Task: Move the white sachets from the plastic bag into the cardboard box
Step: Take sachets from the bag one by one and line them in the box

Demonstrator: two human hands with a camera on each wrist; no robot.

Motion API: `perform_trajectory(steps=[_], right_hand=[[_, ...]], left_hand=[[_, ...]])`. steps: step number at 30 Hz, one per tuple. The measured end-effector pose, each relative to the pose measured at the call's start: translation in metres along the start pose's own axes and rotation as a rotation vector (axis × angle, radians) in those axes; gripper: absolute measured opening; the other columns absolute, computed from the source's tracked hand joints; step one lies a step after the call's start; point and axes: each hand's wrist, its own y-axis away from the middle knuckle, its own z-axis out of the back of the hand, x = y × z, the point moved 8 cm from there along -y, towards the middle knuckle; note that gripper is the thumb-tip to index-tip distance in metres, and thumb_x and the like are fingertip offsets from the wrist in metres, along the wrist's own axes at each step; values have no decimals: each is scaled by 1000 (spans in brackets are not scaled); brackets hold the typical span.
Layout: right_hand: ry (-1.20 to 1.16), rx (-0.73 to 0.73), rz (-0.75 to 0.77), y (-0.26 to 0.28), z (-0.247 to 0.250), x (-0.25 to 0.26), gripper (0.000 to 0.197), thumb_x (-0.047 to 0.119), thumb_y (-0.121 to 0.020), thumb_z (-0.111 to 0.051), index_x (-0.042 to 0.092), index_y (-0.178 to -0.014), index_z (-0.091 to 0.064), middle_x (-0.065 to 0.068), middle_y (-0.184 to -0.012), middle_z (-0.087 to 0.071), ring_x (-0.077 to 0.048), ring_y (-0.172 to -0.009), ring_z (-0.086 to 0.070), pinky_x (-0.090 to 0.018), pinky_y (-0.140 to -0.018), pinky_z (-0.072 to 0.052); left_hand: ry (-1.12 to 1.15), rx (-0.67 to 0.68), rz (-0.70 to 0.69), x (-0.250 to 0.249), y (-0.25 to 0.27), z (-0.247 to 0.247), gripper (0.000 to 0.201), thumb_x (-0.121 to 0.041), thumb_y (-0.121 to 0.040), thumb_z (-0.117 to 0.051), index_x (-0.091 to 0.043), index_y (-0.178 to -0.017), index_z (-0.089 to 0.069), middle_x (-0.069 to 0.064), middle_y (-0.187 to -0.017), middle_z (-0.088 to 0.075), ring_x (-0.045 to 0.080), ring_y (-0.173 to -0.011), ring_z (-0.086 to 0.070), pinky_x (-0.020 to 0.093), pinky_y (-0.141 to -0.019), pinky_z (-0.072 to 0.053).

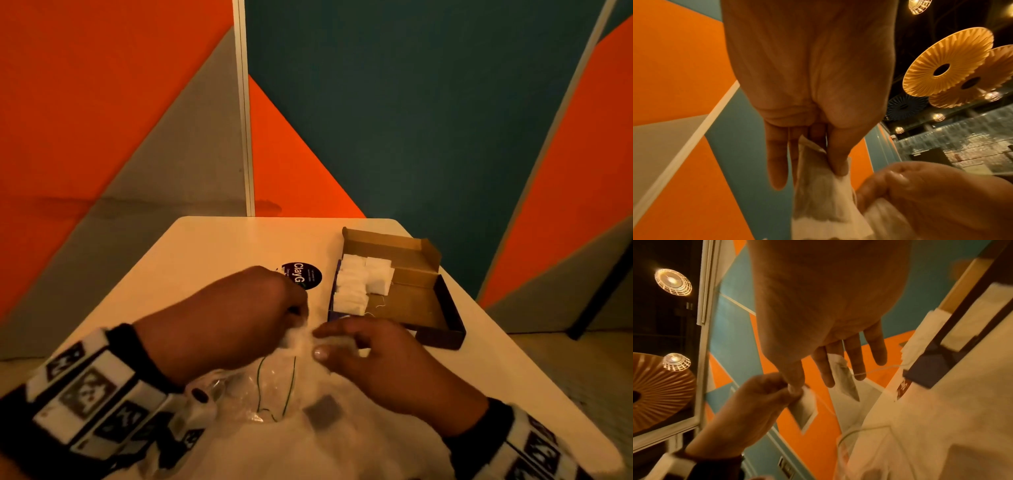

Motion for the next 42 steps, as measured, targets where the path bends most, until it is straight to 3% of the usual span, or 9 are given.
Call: perform_trajectory(steps=[4, 11, 17, 21, 24, 26, 30, 37, 42], right_hand=[[-11, -36, 21, -6, -8, 3, 17, 44, -93, -60, 39, -103, -72, 23, -92, -69, 3, -88, -63, -20, -84, -51], [24, 16, 14, 2, 4, -11, 14, 41, -93, -60, 44, -100, -73, 44, -82, -60, 21, -90, -55, -3, -78, -41], [-37, 11, 25, 8, 5, -6, 14, 38, -91, -64, 48, -96, -73, 46, -90, -62, 20, -94, -56, -4, -77, -43], [-144, -3, 22, 8, 3, 4, 17, 33, -91, -65, 48, -89, -73, 36, -93, -67, 8, -89, -65, -16, -82, -54], [-209, -30, 28, 7, 2, 6, 22, 27, -92, -65, 46, -85, -73, 28, -91, -71, 4, -87, -68, -22, -83, -56], [-241, -26, 27, 8, -1, 6, 27, 21, -92, -64, 46, -85, -74, 28, -91, -72, 4, -88, -68, -19, -83, -55], [-326, -73, -29, 7, -6, -4, 52, 2, -92, -59, 51, -87, -74, 29, -98, -71, 4, -94, -67, -14, -81, -54], [-784, -157, -25, -1, -17, -6, 56, -5, -89, -61, 40, -121, -54, 21, -87, -76, -5, -86, -73, -21, -63, -58], [-1149, -197, -90, -4, -26, -14, 54, -7, -91, -56, 36, -123, -64, 2, -111, -74, -28, -99, -72, -48, -78, -60]], left_hand=[[36, 6, -6, -9, -5, -8, 14, -31, -96, -57, -31, -101, -70, -11, -101, -71, 4, -89, -61, 26, -82, -51], [211, 113, 70, 22, 10, -25, 7, -30, -90, -68, -35, -92, -71, -22, -83, -69, -11, -79, -61, 5, -64, -44], [889, -28, 139, 31, 15, -41, 14, -10, -88, -71, -23, -83, -72, 1, -85, -74, 6, -73, -65, 19, -69, -50], [1301, -194, 147, 25, 17, -50, 6, 2, -87, -64, -1, -91, -66, 9, -104, -77, 22, -94, -73, 30, -76, -59], [1522, -237, 149, 18, 15, -64, 12, -10, -82, -75, -9, -90, -67, 27, -110, -70, 43, -100, -68, 51, -88, -55], [1617, -279, 160, 17, 13, -70, 14, -21, -74, -77, -17, -85, -70, 29, -98, -70, 37, -88, -66, 46, -80, -55], [1726, -415, 199, 22, 13, -67, 10, -10, -74, -70, -19, -78, -72, 14, -78, -71, 19, -71, -66, 26, -61, -53], [1440, -530, 330, 11, 18, -70, 18, -5, -89, -66, -20, -93, -73, 4, -91, -79, 22, -91, -74, 36, -81, -57], [1310, -642, 365, 9, 22, -69, 16, -10, -88, -69, -24, -95, -72, -8, -89, -78, 9, -86, -73, 23, -75, -58]])
